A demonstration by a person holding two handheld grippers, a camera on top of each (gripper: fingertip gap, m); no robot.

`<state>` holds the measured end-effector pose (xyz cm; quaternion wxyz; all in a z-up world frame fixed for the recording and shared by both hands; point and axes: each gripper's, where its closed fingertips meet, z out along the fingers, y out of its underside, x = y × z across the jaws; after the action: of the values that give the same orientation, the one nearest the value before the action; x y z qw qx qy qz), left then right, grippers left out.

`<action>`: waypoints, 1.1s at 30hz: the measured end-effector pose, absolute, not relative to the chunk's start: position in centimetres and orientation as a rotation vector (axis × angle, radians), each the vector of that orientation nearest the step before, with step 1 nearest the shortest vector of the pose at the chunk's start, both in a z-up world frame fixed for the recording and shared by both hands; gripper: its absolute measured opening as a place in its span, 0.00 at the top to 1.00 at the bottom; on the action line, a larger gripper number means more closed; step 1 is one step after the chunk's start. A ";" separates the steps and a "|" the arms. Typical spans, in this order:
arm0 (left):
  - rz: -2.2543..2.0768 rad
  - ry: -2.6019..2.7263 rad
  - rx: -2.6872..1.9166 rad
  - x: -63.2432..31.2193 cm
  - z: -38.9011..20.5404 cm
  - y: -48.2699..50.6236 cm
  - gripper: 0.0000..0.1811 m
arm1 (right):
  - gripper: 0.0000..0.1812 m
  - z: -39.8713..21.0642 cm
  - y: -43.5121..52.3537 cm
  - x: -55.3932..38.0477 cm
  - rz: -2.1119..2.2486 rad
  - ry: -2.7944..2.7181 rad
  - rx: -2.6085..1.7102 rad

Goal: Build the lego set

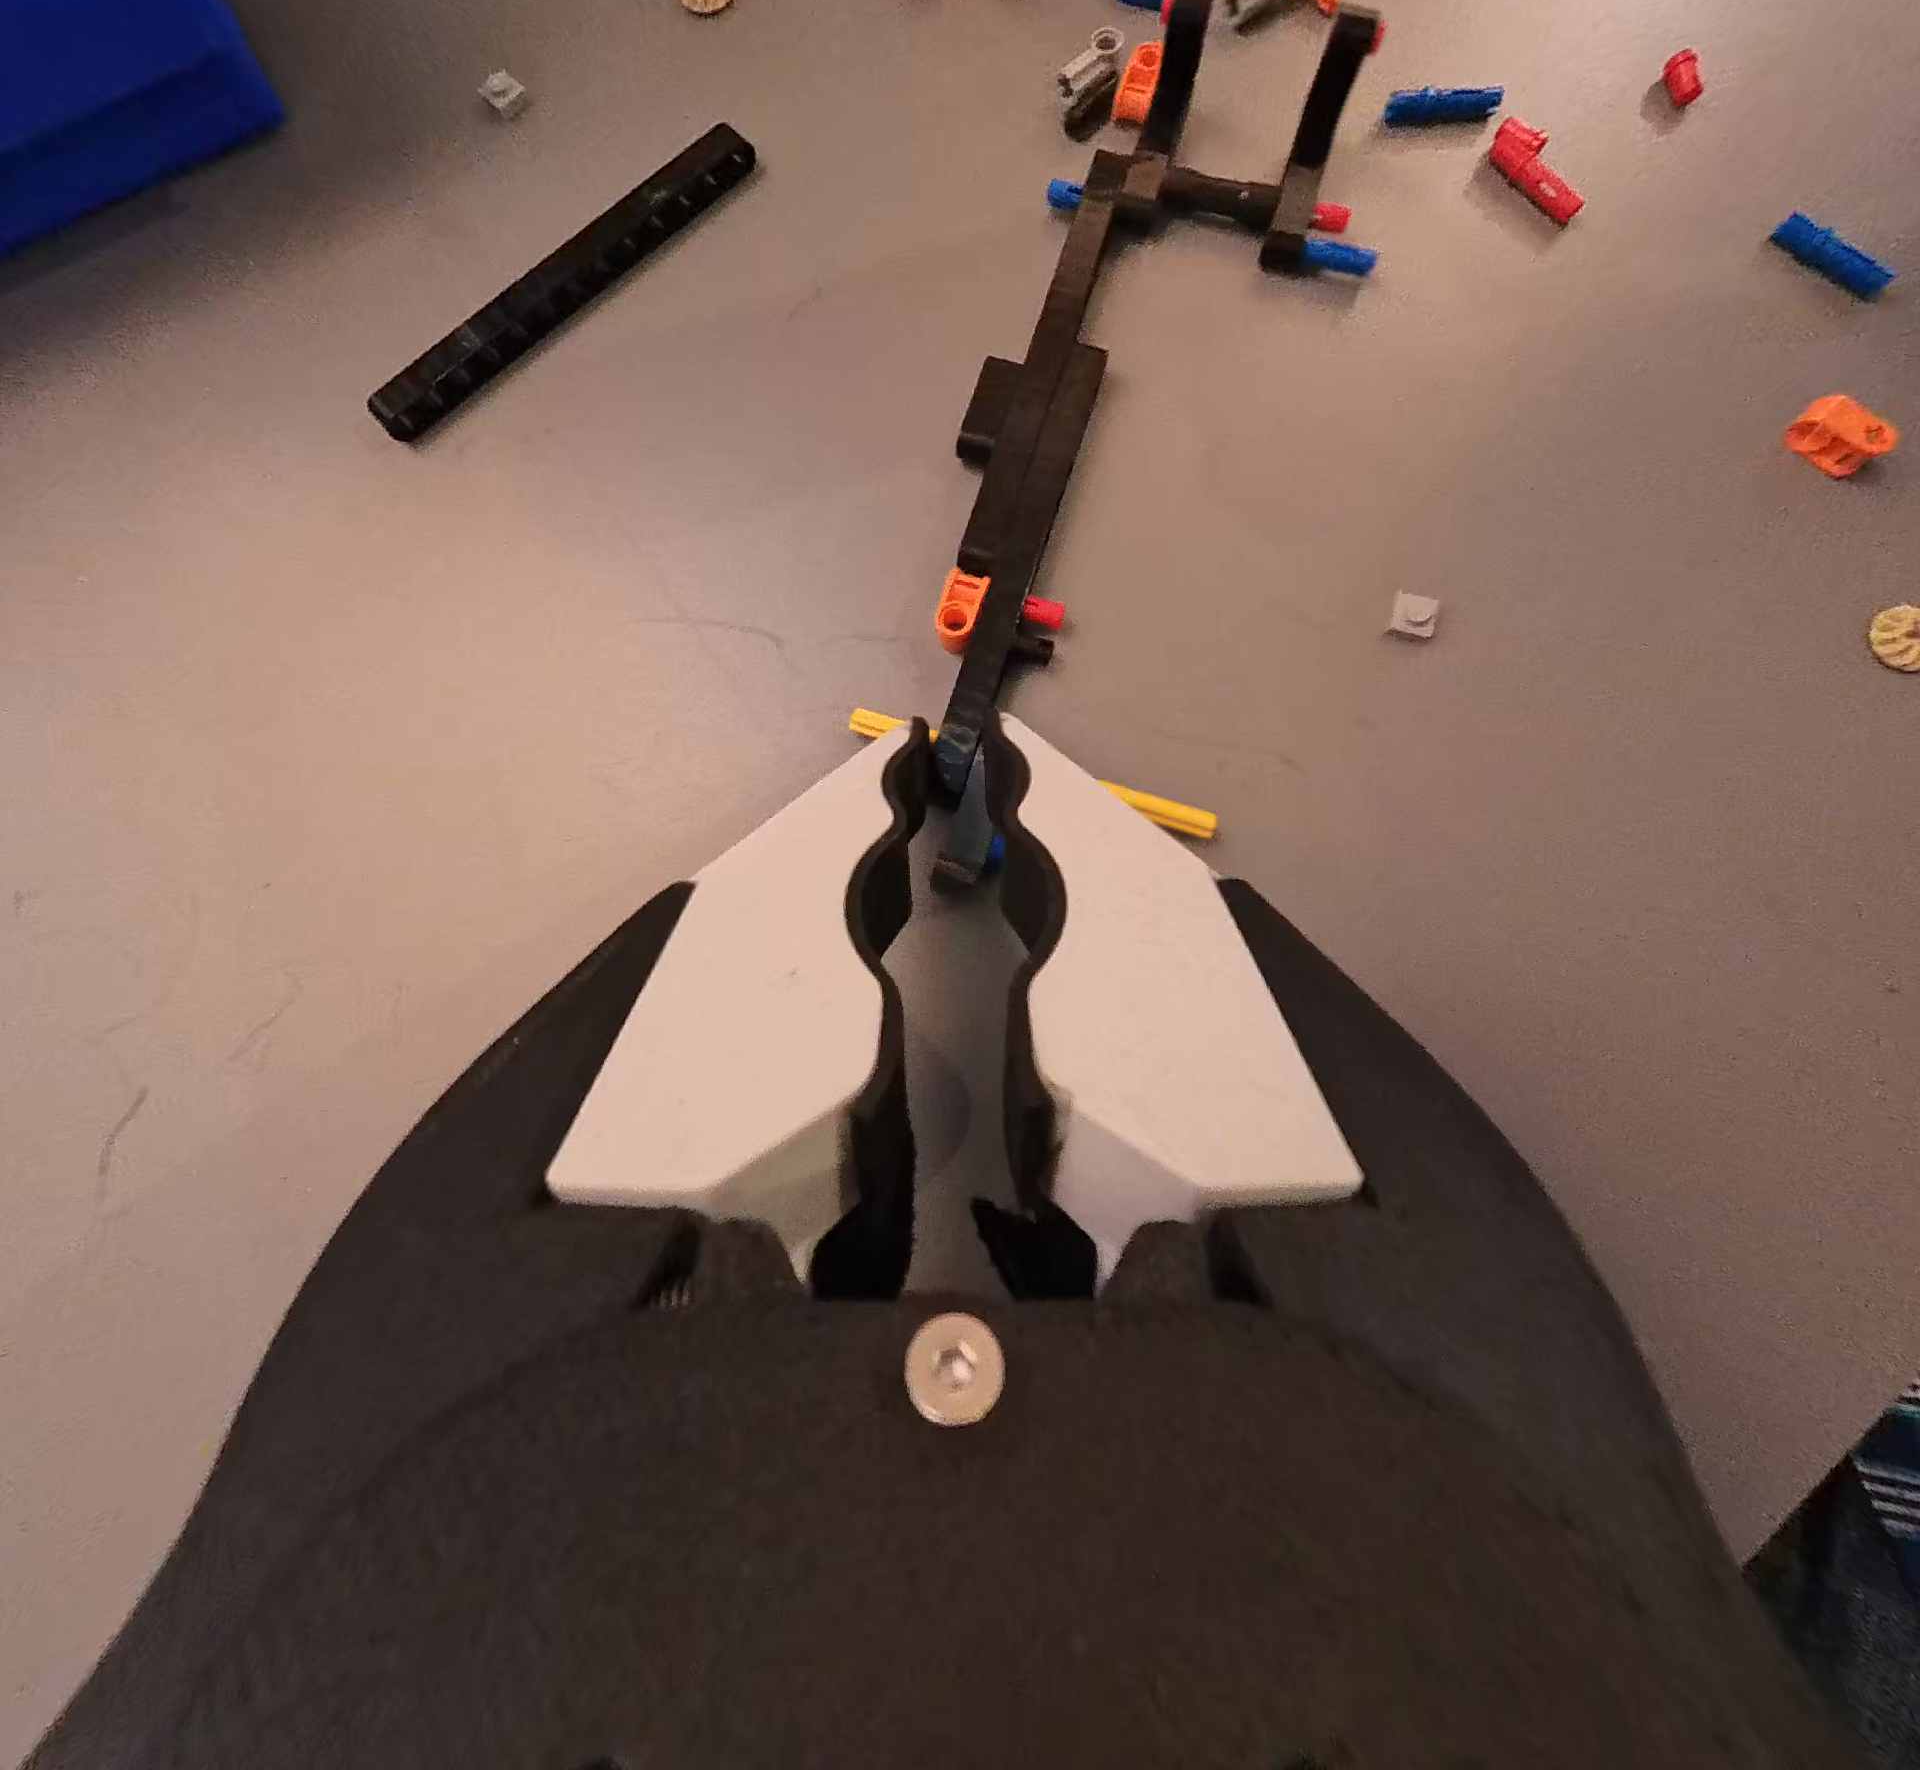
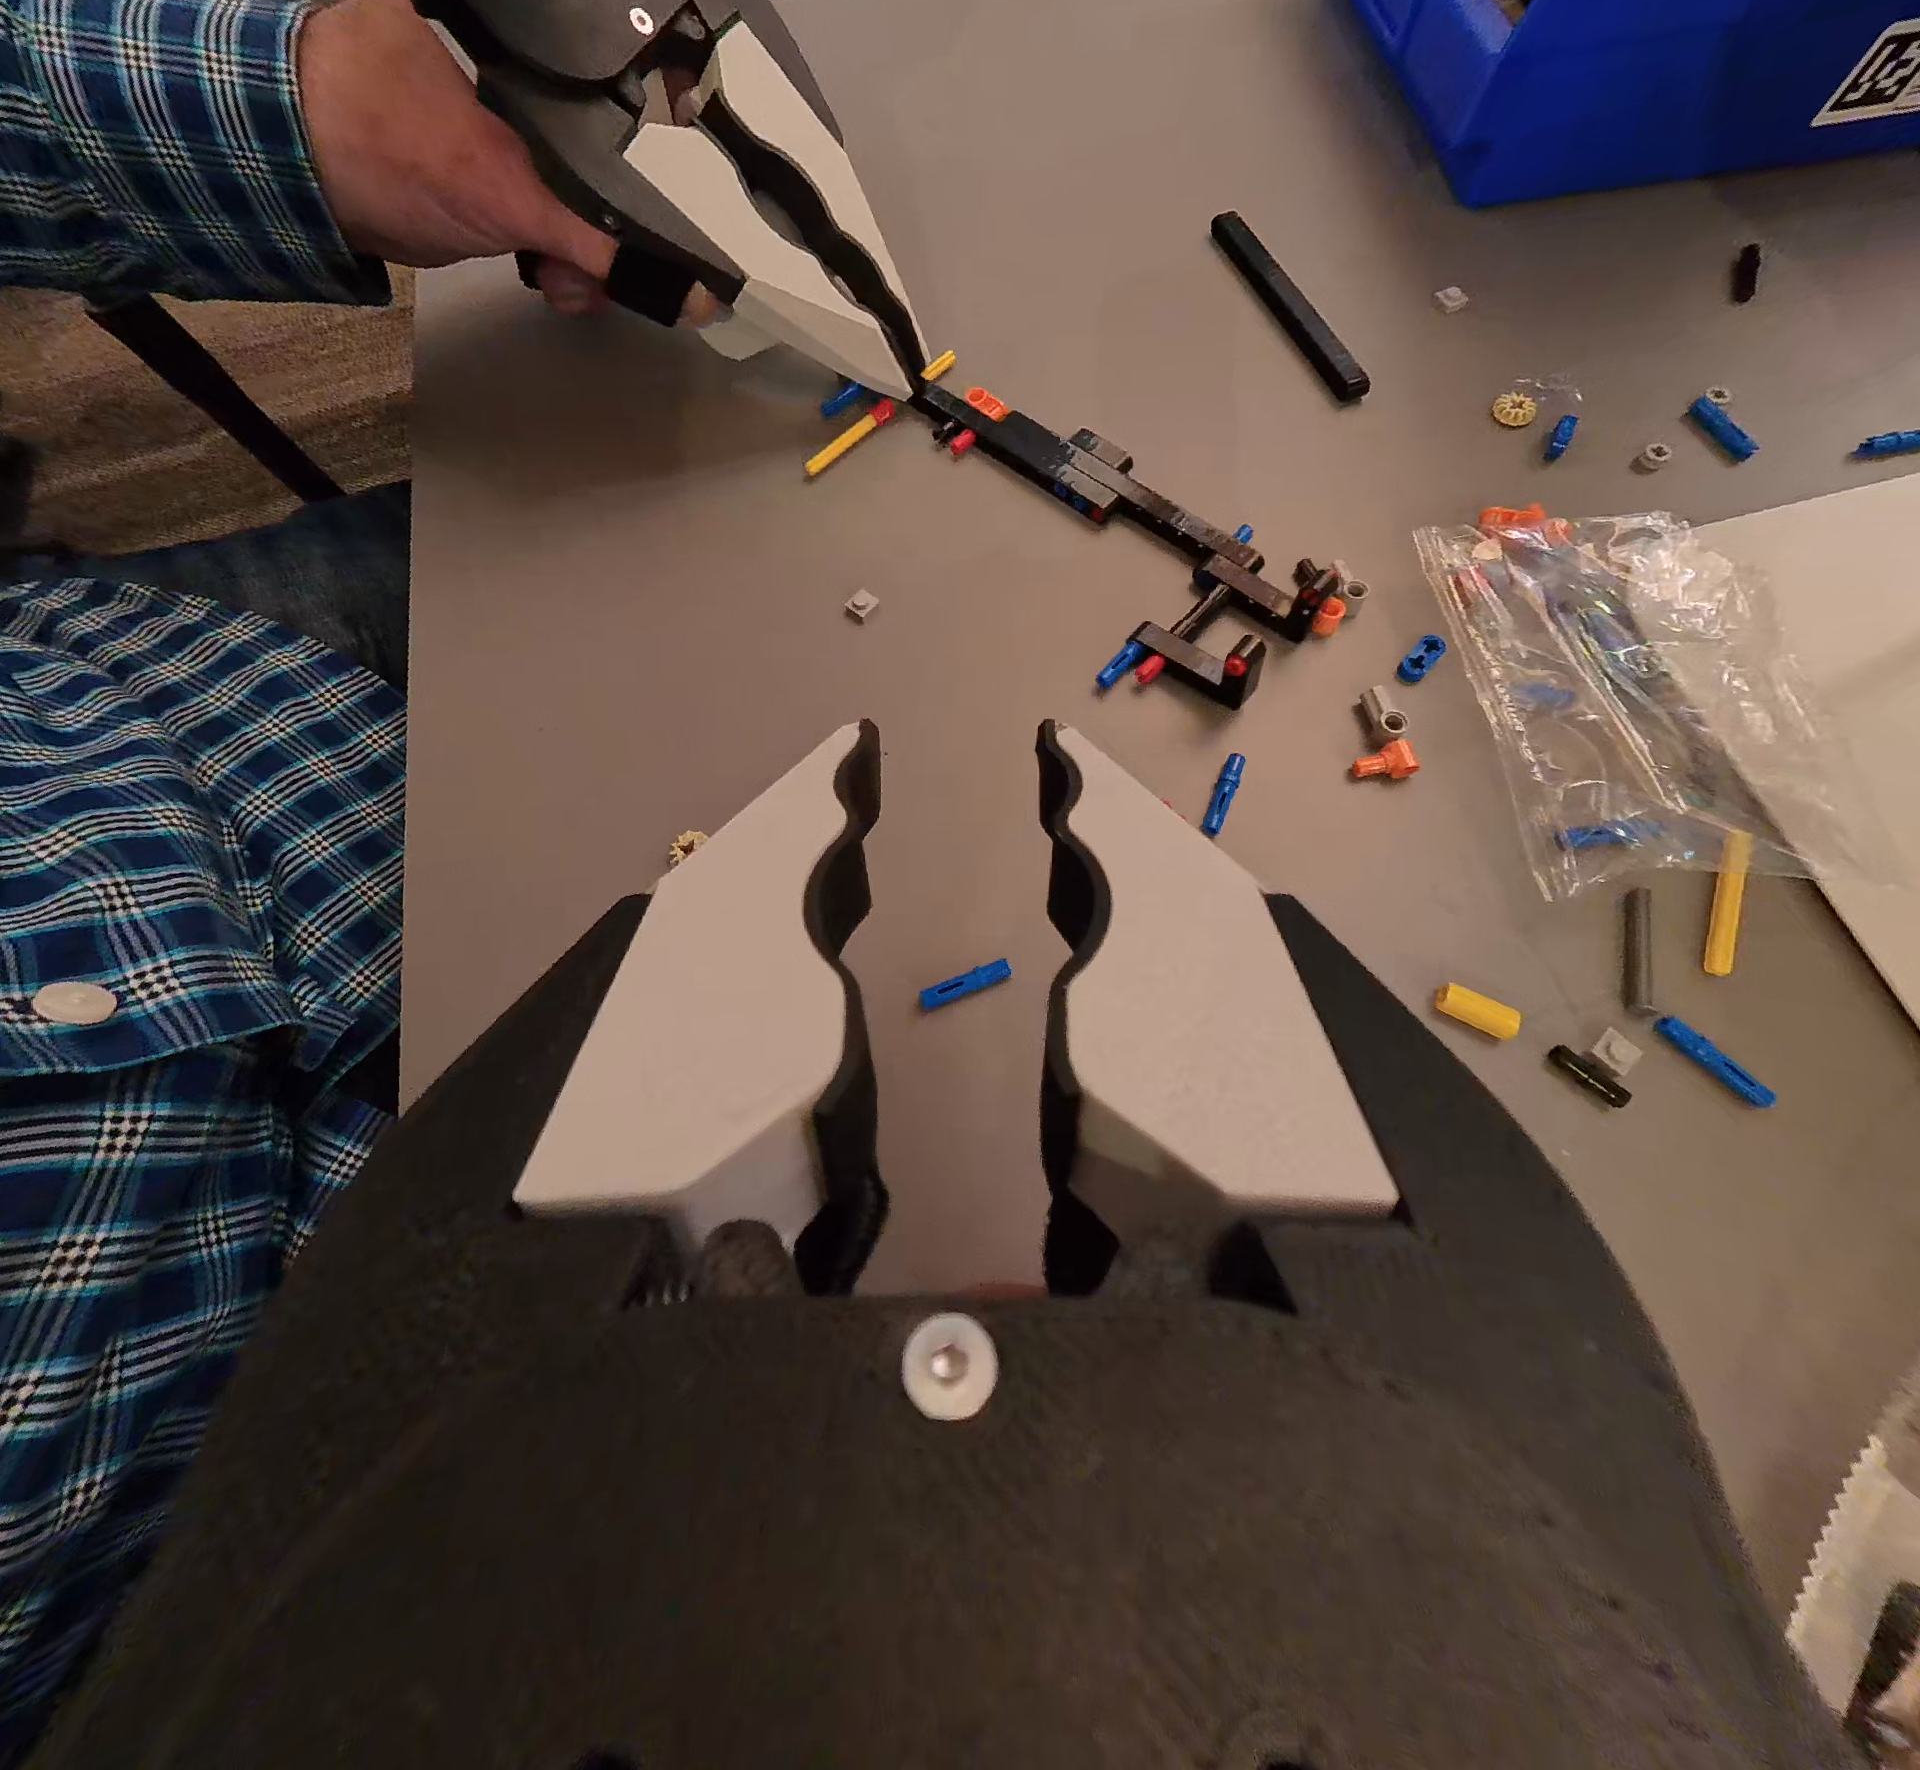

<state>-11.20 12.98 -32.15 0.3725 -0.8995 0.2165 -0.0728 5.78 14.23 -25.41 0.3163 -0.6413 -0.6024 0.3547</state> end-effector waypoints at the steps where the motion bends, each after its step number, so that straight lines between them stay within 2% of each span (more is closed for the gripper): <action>1: -0.201 0.561 -2.297 -11.0 -32.1 12.9 0.94 | 0.84 -25.4 14.3 5.8 0.930 -1.585 -1.687; 6: -0.203 0.554 -2.271 -10.8 -31.1 13.2 0.75 | 0.83 -25.0 14.8 6.0 0.922 -1.559 -1.688; 11: -0.212 0.539 -2.262 -11.0 -30.4 13.5 0.68 | 0.82 -25.0 15.4 6.3 0.921 -1.536 -1.699; 20: -0.197 0.480 -2.284 -11.0 -30.2 14.3 0.68 | 0.82 -25.7 16.0 6.7 0.911 -1.523 -1.729; 33: -0.193 0.487 -2.245 -10.8 -29.9 15.2 0.78 | 0.83 -25.9 17.2 7.4 0.887 -1.483 -1.756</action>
<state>-10.84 15.16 -29.87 0.4059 -0.8901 0.1929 -0.0763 7.37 17.23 -25.85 0.3324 -0.6723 -0.5678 0.3394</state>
